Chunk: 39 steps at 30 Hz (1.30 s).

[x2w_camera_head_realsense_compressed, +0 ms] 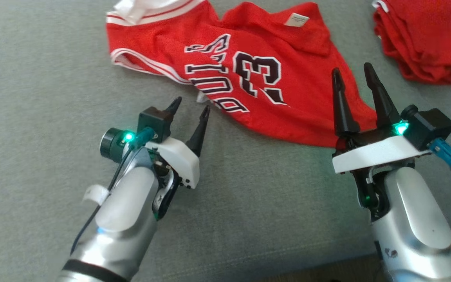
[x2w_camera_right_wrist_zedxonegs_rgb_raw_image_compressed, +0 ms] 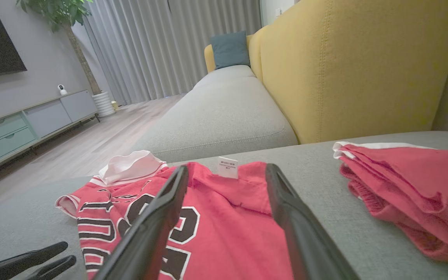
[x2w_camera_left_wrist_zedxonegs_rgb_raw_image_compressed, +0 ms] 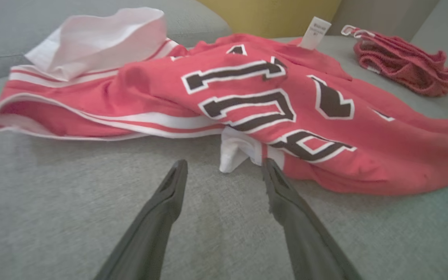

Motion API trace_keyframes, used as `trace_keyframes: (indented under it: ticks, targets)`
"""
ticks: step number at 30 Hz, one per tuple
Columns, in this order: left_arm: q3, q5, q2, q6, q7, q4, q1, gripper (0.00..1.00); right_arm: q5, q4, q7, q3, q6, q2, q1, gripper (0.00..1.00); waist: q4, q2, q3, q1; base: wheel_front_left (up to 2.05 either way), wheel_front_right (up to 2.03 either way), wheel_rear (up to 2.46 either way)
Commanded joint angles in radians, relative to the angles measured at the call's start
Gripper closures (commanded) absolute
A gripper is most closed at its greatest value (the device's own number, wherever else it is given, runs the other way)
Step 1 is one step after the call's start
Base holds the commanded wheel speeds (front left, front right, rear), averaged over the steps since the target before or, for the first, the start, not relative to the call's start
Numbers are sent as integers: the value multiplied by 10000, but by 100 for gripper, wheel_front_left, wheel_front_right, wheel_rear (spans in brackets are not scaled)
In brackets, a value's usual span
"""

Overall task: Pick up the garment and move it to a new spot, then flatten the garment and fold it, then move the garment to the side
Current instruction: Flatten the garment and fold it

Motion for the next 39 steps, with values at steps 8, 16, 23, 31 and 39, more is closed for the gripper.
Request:
trace_keyframes:
  ticks: [8, 16, 23, 31, 39]
  targets:
    - [387, -94, 292, 253, -22, 668, -1031, 0, 38, -405, -108, -39, 65, 53, -26, 0, -771, 0, 490, 0, 0, 0, 0]
    - [133, -126, 260, 19, -193, 1137, -1255, 100, 117, -226, -267, -105, 65, 53, -23, 0, -808, 0, 461, 0, 0, 0, 0]
    - [-63, -135, 403, -22, -444, 629, -715, 100, 36, -125, -297, -322, 65, 53, 115, 0, -135, 0, 81, 0, 0, 0, 0]
    - [240, -296, 1453, 659, -480, -2450, 1507, 100, -38, -5, -231, -556, 65, 53, 464, 0, 1053, 0, -602, 0, 0, 0, 0]
    - [808, -285, 2588, 1994, 513, -5683, 3747, 100, -26, 64, -84, -544, 65, 53, 725, 0, 1756, 0, -934, 0, 0, 0, 0]
